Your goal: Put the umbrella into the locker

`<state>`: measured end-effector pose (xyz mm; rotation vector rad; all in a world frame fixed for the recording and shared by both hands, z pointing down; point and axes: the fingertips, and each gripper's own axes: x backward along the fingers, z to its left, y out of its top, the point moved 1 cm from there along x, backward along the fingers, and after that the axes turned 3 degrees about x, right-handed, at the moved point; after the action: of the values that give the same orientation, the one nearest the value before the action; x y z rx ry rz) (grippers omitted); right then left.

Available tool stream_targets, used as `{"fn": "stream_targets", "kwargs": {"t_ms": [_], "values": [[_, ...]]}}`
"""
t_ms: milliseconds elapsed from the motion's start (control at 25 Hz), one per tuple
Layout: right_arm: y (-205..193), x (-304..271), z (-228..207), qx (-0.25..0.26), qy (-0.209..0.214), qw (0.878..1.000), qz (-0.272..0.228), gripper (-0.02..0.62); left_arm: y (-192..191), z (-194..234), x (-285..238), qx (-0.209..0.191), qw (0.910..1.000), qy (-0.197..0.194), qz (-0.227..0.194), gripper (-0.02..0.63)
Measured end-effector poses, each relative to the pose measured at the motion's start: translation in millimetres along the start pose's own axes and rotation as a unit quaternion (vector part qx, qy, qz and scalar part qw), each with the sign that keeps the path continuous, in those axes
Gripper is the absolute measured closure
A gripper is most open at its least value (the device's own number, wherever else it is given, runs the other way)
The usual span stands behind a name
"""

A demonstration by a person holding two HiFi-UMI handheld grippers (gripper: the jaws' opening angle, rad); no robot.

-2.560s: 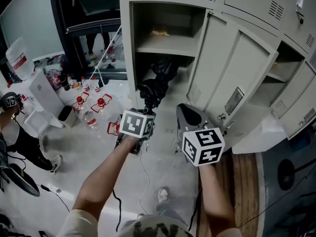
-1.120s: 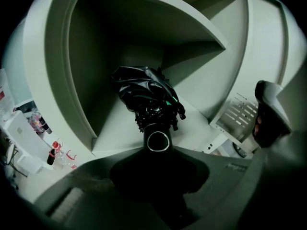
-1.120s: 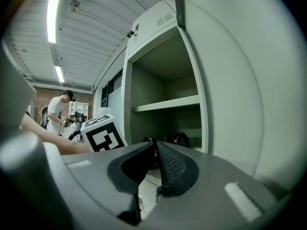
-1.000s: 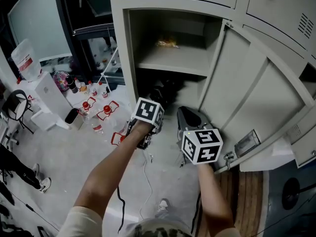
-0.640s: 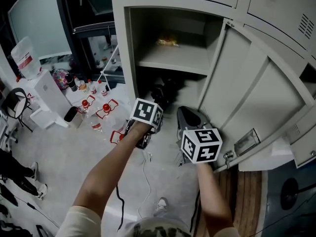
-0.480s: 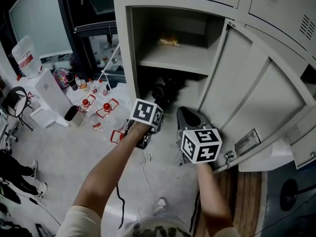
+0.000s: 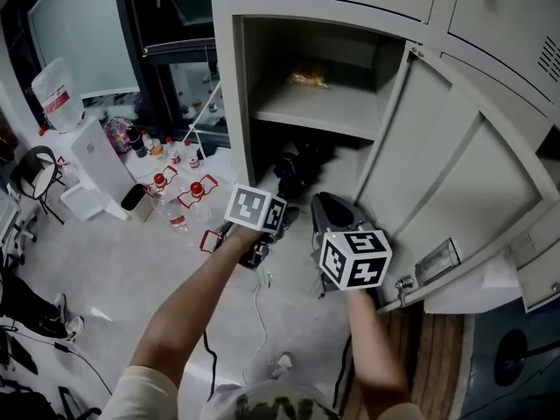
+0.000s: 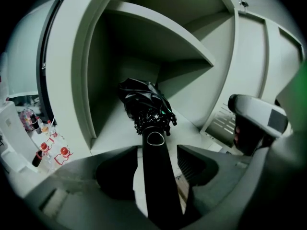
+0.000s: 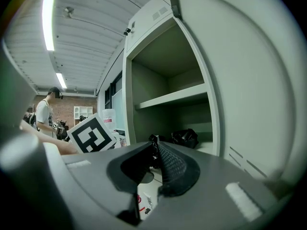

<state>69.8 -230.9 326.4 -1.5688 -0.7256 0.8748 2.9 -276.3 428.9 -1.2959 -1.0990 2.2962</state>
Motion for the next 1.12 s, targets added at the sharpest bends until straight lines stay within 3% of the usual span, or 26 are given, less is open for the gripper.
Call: {"fn": "stream_targets", "kwargs": {"t_ms": [160,680,1120], "values": [[-2.0,-1.2,1.8,-0.002,0.005,1.000,0.004,0.572,6.0,2.3,10.1,0.001,0.9996,0.001,-0.030,0.293],[-12.7,-7.9,19.6,-0.016,-0.034,0.999,0.012,0.554,27.8,13.2,67.4,-0.012,0.9913,-0.049,-0.121,0.290],[-29.4,-14.4,47.7,-0.029,-0.088,0.996,0.017,0.514,25.7,28.3,97.9,-0.066,0.9820,-0.085,-0.155,0.290]]}}
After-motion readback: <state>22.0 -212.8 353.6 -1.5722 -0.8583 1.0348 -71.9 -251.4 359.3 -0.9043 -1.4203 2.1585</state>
